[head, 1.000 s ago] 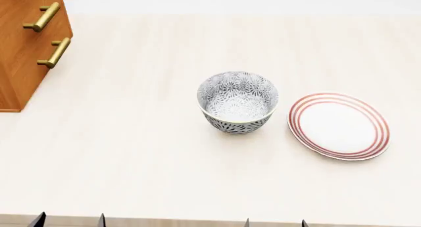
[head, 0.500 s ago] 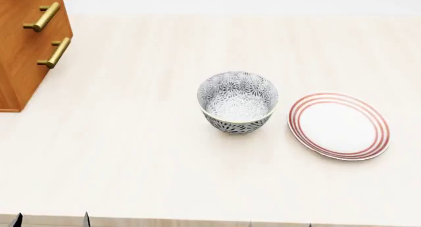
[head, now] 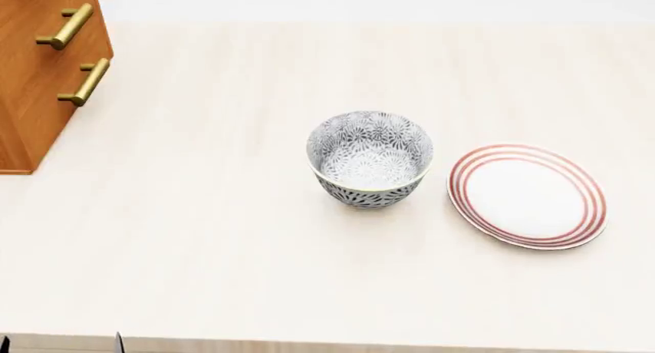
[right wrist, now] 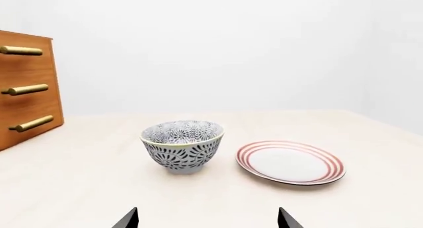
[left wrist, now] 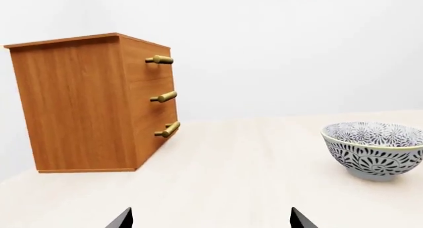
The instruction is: Put the bowl on top of the cabinet.
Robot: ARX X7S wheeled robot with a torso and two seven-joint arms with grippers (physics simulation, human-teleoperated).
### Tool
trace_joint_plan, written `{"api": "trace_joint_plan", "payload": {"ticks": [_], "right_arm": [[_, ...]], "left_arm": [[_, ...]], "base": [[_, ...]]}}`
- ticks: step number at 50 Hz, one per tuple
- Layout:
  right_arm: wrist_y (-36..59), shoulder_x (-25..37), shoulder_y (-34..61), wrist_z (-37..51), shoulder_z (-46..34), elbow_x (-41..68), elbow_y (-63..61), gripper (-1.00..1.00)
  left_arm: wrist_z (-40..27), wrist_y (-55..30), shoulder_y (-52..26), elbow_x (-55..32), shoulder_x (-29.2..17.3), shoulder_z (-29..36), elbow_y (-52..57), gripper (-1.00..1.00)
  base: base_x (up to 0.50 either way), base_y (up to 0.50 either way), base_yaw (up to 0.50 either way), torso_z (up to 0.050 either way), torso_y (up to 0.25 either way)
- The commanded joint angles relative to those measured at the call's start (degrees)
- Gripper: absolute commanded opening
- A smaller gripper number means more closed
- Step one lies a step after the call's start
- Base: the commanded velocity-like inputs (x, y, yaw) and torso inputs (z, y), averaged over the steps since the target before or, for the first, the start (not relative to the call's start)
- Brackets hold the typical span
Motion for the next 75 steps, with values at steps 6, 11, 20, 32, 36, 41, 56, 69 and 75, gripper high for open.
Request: {"api": "trace_joint_plan", "payload": {"ticks": [6, 11, 20, 32, 36, 41, 56, 69, 75], "right_arm": [[-1.33, 0.3, -0.01, 2.82, -0.17, -0.18, 0.18, 1.0], [-1.57, 0.54, 0.06, 3.32, -0.45, -0.28, 0.34, 1.0], [-2.17, 0.94, 0.02, 4.17, -0.96, -0.5, 0.5, 1.0], [-2.3, 1.61, 0.08, 4.75, -1.56, -0.07, 0.55, 1.0], [-1.15, 1.76, 0.51, 4.95, -2.0, -0.07, 0.68, 1.0], [-0.99, 2.08, 0.6, 5.04, -2.54, -0.25, 0.77, 1.0], [-0.54, 2.57, 0.95, 6.16, -3.52, -0.86, 1.04, 1.0], [-0.71, 3.02, 1.1, 6.71, -4.09, -0.61, 1.27, 1.0], [-0.85, 3.2, 1.11, 7.03, -4.39, -0.68, 1.4, 1.0]], "left_arm": [[-1.65, -0.24, -0.03, -0.31, -1.15, 1.28, 0.2, 1.0], [-2.07, -0.24, 0.14, -0.46, -1.5, 1.62, 0.49, 1.0], [-2.69, -0.23, 0.11, -0.88, -2.08, 2.06, 0.6, 1.0], [-3.33, -0.39, -0.25, -1.37, -2.68, 2.66, 0.27, 1.0], [-3.62, -0.4, -0.24, -1.5, -2.86, 2.77, 0.3, 1.0], [-3.84, -0.71, -0.61, -1.89, -3.05, 2.85, -0.14, 1.0], [-2.65, 2.36, -0.44, -3.86, -4.54, 3.83, -1.0, 1.0], [-2.77, 1.84, -0.9, -4.57, -4.97, 4.43, -1.39, 1.0], [-2.9, 1.82, -1.14, -4.8, -5.12, 4.69, -1.79, 1.0]], "base": [[0.0, 0.15, 0.0, 0.0, 0.0], [0.0, 0.44, 0.0, 0.0, 0.0], [0.0, 0.45, 0.0, 0.0, 0.0], [0.0, 0.45, 0.0, 0.0, 0.0], [0.0, 0.03, 0.0, 0.0, 0.0], [0.0, 0.0, 0.0, 0.0, 0.0], [0.0, 0.0, 0.0, 0.031, 0.0], [0.0, 0.0, 0.0, 0.05, 0.0], [0.0, 0.0, 0.0, 0.05, 0.0]]}}
